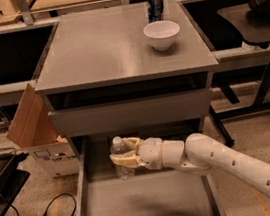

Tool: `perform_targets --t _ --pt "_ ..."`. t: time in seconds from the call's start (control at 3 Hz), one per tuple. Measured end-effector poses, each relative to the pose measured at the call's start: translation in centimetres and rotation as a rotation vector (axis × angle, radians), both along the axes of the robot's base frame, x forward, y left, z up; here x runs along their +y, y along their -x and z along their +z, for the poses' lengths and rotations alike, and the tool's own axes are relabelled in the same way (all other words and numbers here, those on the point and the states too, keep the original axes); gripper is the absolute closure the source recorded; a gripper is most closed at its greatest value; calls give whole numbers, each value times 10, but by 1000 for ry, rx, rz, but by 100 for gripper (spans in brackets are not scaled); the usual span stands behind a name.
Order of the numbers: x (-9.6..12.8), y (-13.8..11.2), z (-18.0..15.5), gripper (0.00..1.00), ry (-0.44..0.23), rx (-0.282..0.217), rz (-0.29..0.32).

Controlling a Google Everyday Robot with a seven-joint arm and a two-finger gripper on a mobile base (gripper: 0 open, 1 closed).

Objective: Place water bottle into middle drawer

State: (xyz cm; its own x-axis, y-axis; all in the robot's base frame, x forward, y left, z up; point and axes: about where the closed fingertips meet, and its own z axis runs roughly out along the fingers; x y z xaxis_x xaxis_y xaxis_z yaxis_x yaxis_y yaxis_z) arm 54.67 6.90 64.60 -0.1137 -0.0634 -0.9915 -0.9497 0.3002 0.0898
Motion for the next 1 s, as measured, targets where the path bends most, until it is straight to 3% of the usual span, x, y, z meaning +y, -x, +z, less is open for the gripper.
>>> perform_targets --t 0.33,0.67,1.0 --pt "19 -1 -27 100 -11 -9 70" --pt "39 -4 -65 100 -26 -53 177" --pt "43 -7 -103 100 -58 -108 315"
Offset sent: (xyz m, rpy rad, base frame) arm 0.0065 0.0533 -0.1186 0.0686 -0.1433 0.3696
